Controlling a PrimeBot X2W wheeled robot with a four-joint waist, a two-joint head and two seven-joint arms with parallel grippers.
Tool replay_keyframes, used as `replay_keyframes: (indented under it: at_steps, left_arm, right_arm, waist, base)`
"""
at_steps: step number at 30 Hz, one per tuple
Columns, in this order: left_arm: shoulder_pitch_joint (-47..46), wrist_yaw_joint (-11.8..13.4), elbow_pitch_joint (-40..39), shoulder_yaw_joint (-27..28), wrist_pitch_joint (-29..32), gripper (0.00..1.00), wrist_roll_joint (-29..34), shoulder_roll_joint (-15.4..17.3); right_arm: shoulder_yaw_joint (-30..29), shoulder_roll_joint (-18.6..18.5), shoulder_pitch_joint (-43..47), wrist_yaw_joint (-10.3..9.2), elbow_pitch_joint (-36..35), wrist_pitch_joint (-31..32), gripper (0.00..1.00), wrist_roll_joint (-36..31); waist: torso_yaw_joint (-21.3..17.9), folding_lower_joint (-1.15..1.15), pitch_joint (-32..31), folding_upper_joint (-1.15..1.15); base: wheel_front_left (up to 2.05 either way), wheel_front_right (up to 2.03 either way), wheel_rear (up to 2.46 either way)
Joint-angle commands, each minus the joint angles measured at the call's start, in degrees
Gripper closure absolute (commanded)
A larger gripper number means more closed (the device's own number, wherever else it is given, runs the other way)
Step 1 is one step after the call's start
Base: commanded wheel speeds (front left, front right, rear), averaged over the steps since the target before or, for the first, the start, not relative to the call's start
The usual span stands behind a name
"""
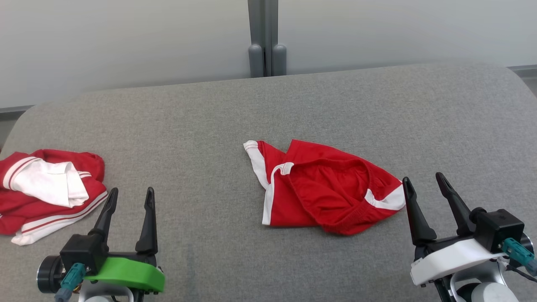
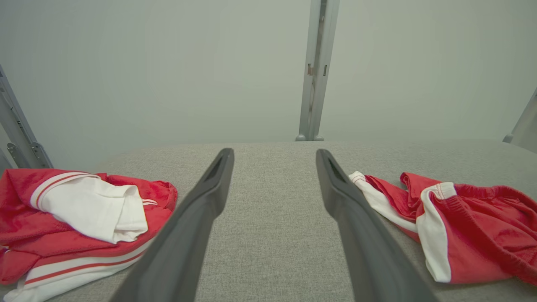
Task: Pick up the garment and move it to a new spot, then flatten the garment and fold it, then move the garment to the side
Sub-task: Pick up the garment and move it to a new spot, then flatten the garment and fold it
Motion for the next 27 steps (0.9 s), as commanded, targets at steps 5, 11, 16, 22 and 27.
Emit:
replay_keyframes:
  at_steps: [5,11,16,22,27]
  left_arm:
    - [1.23,0.41,0.04,-0.28,0.13,0.00,0.29,0.55]
    - [0.93,0.55,0.12,-0.60,0.29,0.00,0.12,0.65]
    - [0.82,0.82,0.17,-0.69,0.66,0.00,-0.10,0.80]
    - [-0.60,0.80,-0.27,-0.95,0.72,0.00,0.07,0.86]
    - [-4.24,0.16,-1.34,-2.11,0.58,0.00,1.42,0.35]
  right_arm:
    - [0.00,0.16,1.01,0.01,-0.36,0.35,0.00,-0.08]
    - [-0.03,0.34,1.32,0.01,-0.50,0.59,0.00,-0.13]
    - [-0.10,0.36,1.21,0.01,-0.38,0.61,0.00,-0.12]
    - [-0.20,0.00,0.73,0.01,-0.21,1.11,0.00,-0.02]
    - [2.27,-1.63,-2.07,0.01,0.94,3.47,0.00,0.99]
  waist:
    - [0.20,0.00,-0.57,0.00]
    - [0.36,0.00,-0.82,0.00]
    - [0.36,0.00,-0.80,0.00]
    - [0.90,0.00,0.24,0.00]
    - [3.80,0.00,4.22,0.00]
  base:
    - [0.00,0.00,0.00]
    - [0.00,0.00,0.00]
    - [0.00,0.00,0.00]
    - [0.00,0.00,0.00]
    - [0.00,0.00,0.00]
